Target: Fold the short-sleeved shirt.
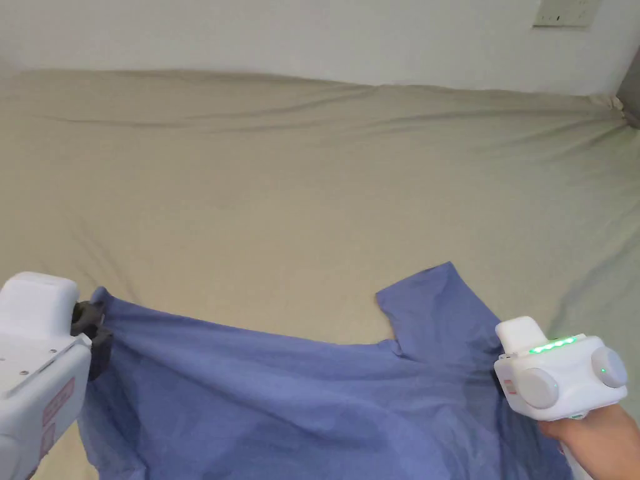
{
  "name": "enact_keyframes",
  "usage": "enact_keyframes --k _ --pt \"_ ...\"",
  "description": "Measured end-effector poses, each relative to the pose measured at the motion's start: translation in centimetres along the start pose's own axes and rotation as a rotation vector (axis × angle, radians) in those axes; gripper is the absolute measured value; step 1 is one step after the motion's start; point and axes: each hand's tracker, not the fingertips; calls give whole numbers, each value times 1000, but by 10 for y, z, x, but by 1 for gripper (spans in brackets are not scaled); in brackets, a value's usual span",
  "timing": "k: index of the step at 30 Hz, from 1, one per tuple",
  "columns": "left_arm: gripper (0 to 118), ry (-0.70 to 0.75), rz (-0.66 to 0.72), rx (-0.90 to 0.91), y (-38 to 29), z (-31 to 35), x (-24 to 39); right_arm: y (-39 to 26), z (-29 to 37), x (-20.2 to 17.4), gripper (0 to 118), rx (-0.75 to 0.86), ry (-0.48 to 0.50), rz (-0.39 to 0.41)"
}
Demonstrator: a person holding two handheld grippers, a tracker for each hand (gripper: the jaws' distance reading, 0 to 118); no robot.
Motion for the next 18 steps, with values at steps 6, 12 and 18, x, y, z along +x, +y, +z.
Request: enact_keyframes --k 6,12,18 --pt "0 8 39 14 3 7 -16 4 55 8 3 105 33 -133" --pt "0 49 59 135 27 49 -27 2 167 51 3 355 -15 -209" --pt "0 107 96 289 63 106 -52 -7 305 64 3 627 -116 -266"
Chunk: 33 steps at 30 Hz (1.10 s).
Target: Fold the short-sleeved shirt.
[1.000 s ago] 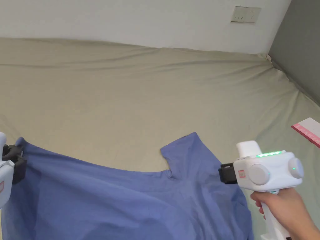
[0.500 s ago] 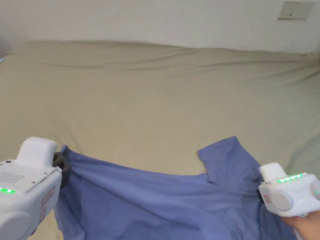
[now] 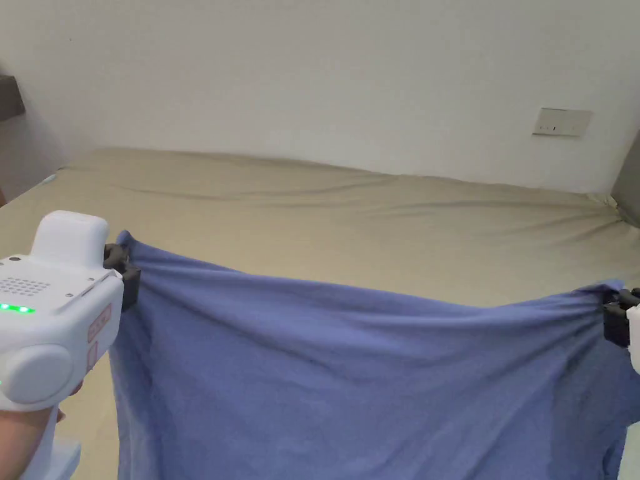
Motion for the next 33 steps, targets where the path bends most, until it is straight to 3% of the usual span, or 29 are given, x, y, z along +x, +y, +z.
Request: enact_keyframes --k 4,13,16,21,24,31,33 --pt "0 32 10 107 36 38 -16 36 62 14 3 141 -10 -68" --pt "0 63 26 267 107 111 -48 86 145 29 3 360 -38 -127" --pt "0 80 39 320 130 130 -56 103 161 31 3 423 -93 -78" --pt "0 90 55 394 168 149 -68 135 180 41 3 481 -78 -96" --pt "0 92 67 423 188 150 -74 157 186 42 3 537 -119 -42" --pt "0 112 55 416 232 117 -77 214 167 42 3 563 -144 12" --pt "0 70 118 404 242 103 -82 234 146 50 3 554 -137 2"
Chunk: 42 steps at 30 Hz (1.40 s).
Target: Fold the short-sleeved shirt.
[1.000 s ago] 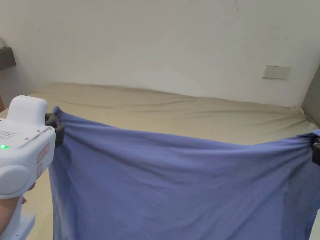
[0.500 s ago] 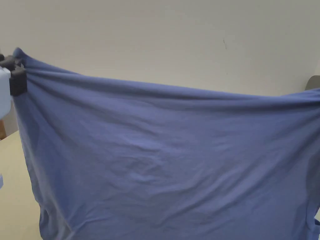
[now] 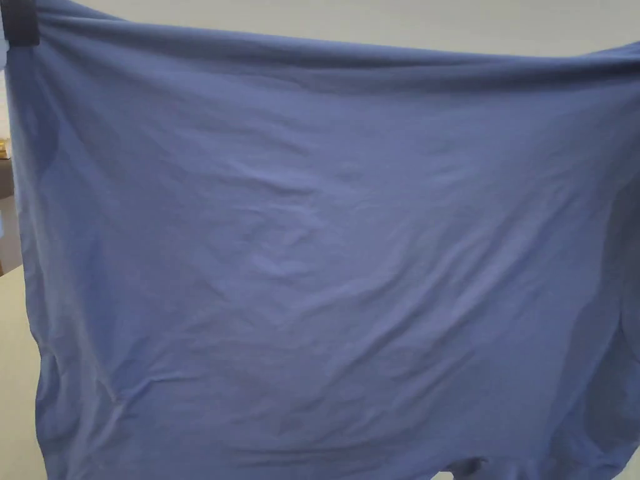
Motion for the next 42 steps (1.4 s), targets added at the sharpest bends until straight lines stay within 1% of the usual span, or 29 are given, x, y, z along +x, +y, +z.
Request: enact_keyframes --k 1,2,3,4,7,9,12,15,17,21,23,24,25,26,29,32,33,36,38,40,42 --pt "0 4 61 -4 2 -10 0 4 -14 1 3 -4 16 -20" --pt "0 -1 71 -10 -3 -37 -9 7 -27 0 3 -10 14 -23" --pt "0 4 45 -14 -1 -50 -7 8 -42 -2 3 -13 9 -18" --pt "0 14 26 -21 -1 -63 -3 8 -56 -5 3 -11 -3 4" --pt "0 12 -3 -39 -5 -104 3 5 -90 -17 3 -2 -52 112" --pt "0 11 -23 -104 -10 -134 8 0 -113 -22 3 -10 -50 147" --pt "0 6 -13 -130 -20 -168 15 -5 -138 -33 3 -16 -62 158" --pt "0 23 -32 -141 -31 -190 24 -11 -161 -40 3 -38 -62 129" --pt "0 25 -39 -152 -37 -207 27 -17 -178 -44 3 -72 -61 126" --pt "0 32 -16 -196 -47 -237 32 -31 -210 -54 3 -105 -64 167" --pt "0 30 6 -250 -55 -249 37 -38 -220 -61 3 -126 -65 181" --pt "0 28 42 -285 -65 -257 39 -46 -229 -64 3 -155 -56 183" --pt "0 109 103 -347 -77 -262 39 -54 -240 -68 3 -213 -43 196" --pt "0 101 101 -357 -86 -265 43 -63 -248 -71 3 -249 -41 201" --pt "0 113 45 -375 -116 -280 52 -100 -269 -80 3 -284 -28 186" --pt "0 114 35 -405 -150 -292 58 -140 -272 -93 3 -330 1 182" --pt "0 32 -7 -382 -158 -298 61 -153 -273 -96 3 -346 7 189" --pt "0 13 -23 -421 -200 -295 62 -201 -275 -104 3 -406 42 169" --pt "0 -2 -67 -454 -231 -287 64 -234 -271 -107 3 -460 58 139" --pt "0 -12 -114 -498 -263 -275 68 -267 -257 -112 3 -510 93 113" --pt "0 -35 -125 -535 -295 -254 68 -297 -240 -116 3 -557 113 110"
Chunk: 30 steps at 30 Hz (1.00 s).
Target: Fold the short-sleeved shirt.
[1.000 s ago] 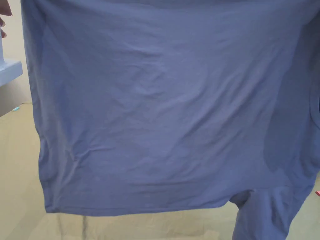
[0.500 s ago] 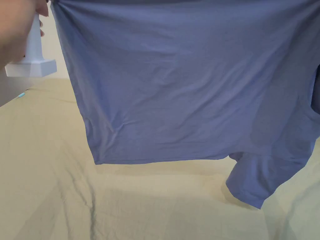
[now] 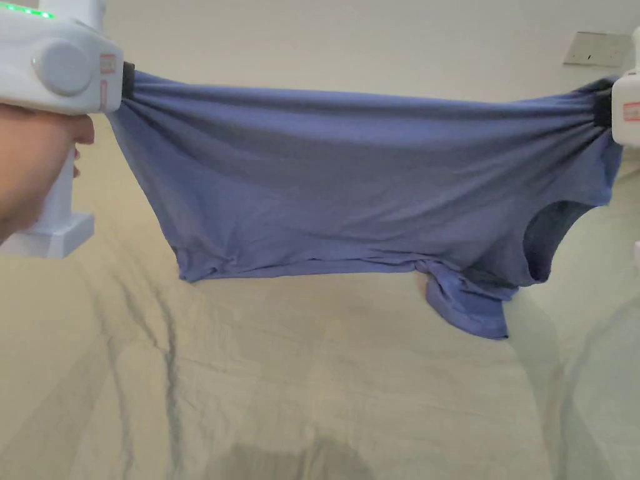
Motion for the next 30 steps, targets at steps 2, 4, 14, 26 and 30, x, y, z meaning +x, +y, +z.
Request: enact_keyframes --k 2,4,14,26,30 --pt "0 4 43 -47 -50 8 9 -39 5 -7 3 -44 44 -21" --pt "0 -32 37 -123 -105 20 16 -85 11 -14 3 -140 82 -57" --pt "0 -76 -27 -455 -314 108 21 -294 122 -50 3 -462 265 -30" --pt "0 -104 -321 -556 -378 202 5 -376 239 -57 3 -665 328 -81" --pt "0 -146 -330 -591 -382 222 -3 -378 255 -37 3 -710 325 -146"
